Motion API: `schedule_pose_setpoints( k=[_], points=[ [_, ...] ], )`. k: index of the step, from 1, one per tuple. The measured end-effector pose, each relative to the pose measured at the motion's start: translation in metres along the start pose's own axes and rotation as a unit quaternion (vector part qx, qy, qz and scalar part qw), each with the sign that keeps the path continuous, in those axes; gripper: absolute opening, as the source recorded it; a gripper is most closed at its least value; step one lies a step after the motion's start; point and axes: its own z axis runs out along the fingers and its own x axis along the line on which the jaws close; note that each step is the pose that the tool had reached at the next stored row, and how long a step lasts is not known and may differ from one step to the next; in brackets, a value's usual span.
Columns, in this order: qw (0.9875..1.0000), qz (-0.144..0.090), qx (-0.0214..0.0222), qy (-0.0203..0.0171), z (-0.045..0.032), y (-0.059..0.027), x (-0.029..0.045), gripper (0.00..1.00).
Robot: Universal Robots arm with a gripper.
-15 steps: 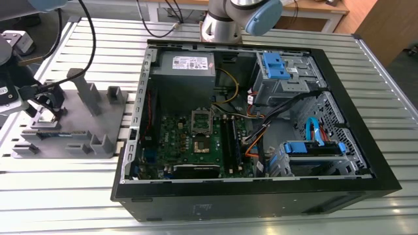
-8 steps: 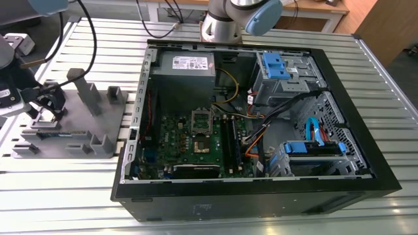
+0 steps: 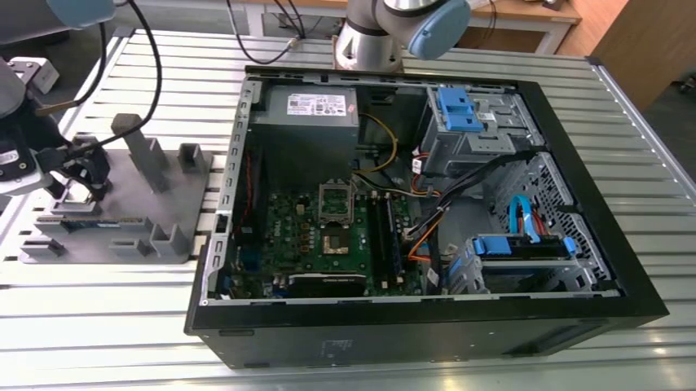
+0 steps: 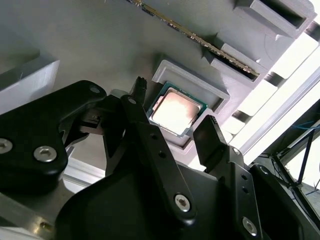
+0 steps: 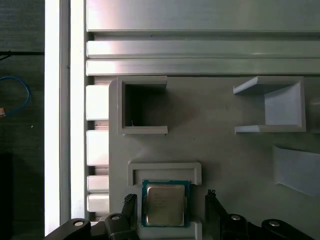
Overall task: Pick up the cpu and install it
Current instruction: 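Pick up the cpu and move it towards the insertion slot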
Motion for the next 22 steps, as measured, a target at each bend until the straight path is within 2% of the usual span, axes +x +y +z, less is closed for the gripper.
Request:
schedule_pose_setpoints(
  k=[17,19,20,22],
  points=[
    [1.0000,0.000,0.0000,0.0000,0.0025,0.0003,0.0002,0.65],
    [1.0000,0.000,0.0000,0.0000,0.0026,0.0003,0.0002,0.63],
    [1.0000,0.000,0.0000,0.0000,0.0026,0.0003,0.0002,0.56],
    [1.0000,0.000,0.0000,0.0000,0.0026,0.0003,0.0002,0.56]
  ],
)
